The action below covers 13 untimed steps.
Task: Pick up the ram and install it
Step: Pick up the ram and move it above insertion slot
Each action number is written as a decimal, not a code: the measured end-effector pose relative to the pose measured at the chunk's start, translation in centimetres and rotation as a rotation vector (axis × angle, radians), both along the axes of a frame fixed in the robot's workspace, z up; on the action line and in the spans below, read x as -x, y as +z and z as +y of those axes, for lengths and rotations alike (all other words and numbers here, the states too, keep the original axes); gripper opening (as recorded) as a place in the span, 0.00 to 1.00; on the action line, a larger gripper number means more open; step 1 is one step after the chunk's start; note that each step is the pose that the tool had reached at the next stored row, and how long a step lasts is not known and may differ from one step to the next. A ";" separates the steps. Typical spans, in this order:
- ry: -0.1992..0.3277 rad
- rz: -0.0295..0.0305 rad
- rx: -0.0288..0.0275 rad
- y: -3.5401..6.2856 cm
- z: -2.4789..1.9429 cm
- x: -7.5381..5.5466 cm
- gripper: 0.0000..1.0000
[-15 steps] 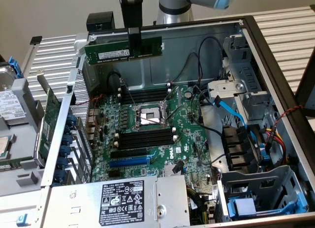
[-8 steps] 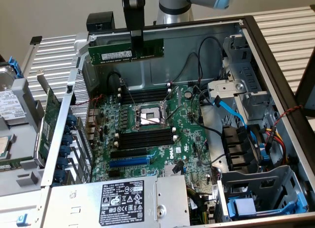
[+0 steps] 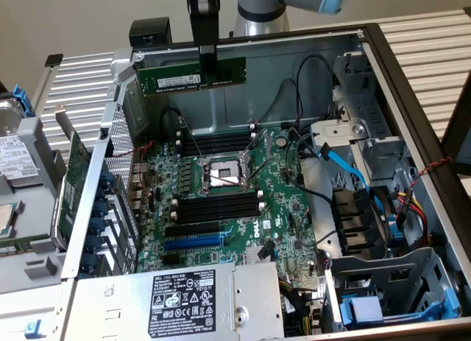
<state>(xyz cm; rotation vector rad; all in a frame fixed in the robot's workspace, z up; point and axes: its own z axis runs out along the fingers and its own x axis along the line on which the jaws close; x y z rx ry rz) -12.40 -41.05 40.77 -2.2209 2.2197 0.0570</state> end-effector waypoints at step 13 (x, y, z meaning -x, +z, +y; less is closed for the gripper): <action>-0.006 -0.0086 0.0135 -0.94 0.47 -0.2 0.12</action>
